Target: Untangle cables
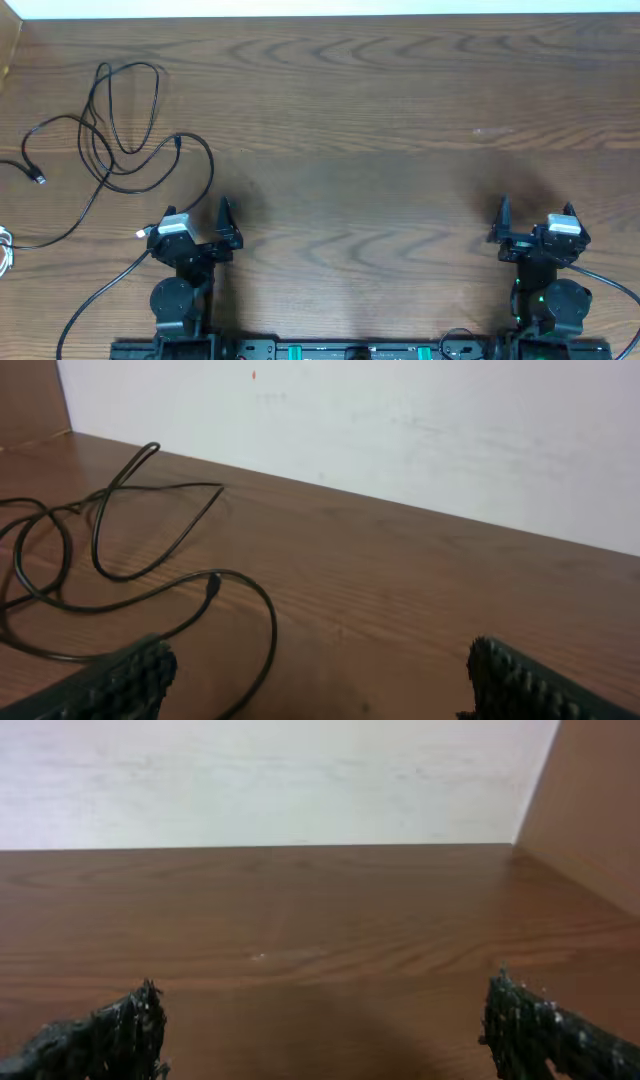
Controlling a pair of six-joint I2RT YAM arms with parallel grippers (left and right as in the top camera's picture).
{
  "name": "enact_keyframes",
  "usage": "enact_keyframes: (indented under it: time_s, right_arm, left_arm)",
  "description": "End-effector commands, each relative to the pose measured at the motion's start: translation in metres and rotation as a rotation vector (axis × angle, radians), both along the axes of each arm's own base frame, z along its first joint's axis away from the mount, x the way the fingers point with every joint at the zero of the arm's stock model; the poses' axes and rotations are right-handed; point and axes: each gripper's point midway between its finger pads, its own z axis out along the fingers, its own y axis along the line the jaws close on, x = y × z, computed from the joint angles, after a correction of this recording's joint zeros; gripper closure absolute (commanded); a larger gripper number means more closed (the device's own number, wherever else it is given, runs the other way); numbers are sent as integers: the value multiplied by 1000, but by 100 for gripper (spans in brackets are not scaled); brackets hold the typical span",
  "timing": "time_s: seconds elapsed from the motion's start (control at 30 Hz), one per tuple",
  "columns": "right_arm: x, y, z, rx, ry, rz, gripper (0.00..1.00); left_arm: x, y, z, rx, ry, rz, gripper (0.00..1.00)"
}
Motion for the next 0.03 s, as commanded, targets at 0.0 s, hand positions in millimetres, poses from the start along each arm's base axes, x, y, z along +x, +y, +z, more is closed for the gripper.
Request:
enact_keyframes:
  time_s: [0.0]
  right_arm:
    - [0, 2, 1, 13, -7, 3, 1]
  left_arm:
    - [-1, 1, -16, 17, 51, 6, 6]
